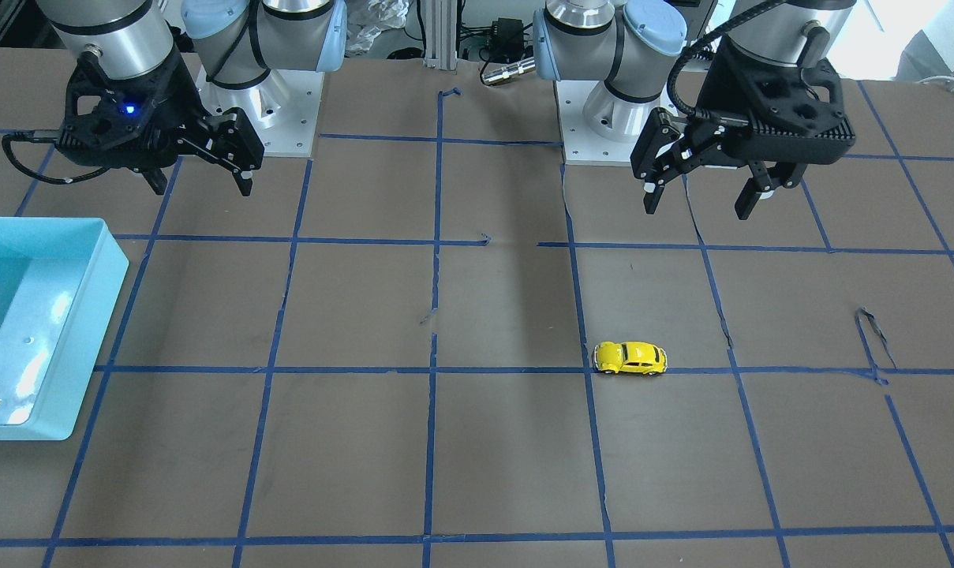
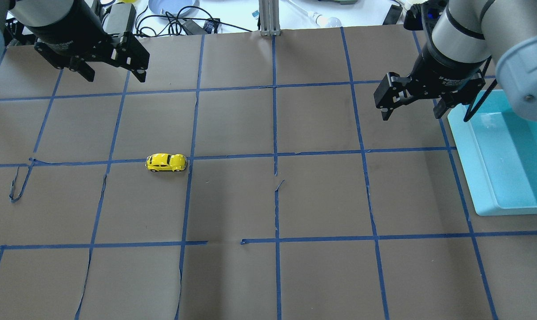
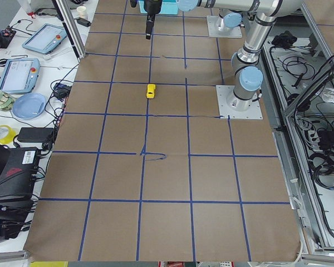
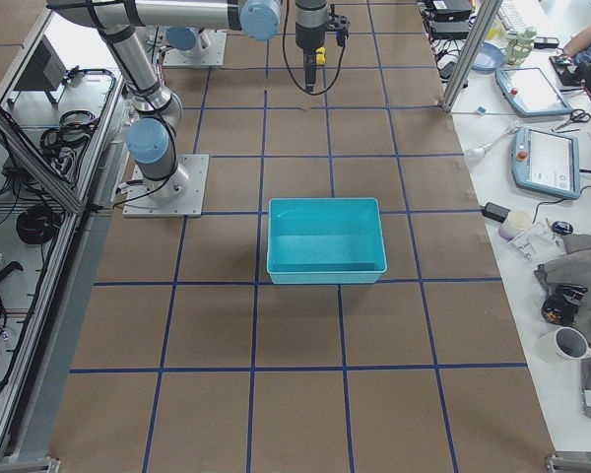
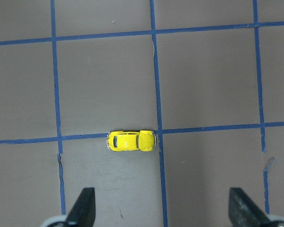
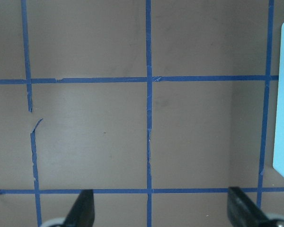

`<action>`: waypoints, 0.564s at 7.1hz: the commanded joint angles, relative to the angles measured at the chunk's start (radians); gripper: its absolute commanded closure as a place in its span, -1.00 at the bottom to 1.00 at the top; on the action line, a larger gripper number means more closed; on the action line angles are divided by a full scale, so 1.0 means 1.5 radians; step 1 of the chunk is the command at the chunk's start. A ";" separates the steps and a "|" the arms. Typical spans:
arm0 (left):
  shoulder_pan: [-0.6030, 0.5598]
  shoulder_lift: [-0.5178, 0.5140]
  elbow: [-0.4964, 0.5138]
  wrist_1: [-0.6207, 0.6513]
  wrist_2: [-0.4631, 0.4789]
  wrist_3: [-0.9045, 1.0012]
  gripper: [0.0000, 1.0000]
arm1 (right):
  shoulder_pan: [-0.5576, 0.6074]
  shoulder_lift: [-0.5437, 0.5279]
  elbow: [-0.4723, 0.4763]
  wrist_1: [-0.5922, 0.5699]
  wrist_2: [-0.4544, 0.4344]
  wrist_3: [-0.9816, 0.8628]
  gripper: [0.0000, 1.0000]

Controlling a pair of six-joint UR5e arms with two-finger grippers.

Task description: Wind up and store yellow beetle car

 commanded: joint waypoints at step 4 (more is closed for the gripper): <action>-0.001 0.001 -0.008 0.001 -0.001 0.005 -1.00 | 0.000 -0.001 0.000 -0.003 0.000 0.000 -1.00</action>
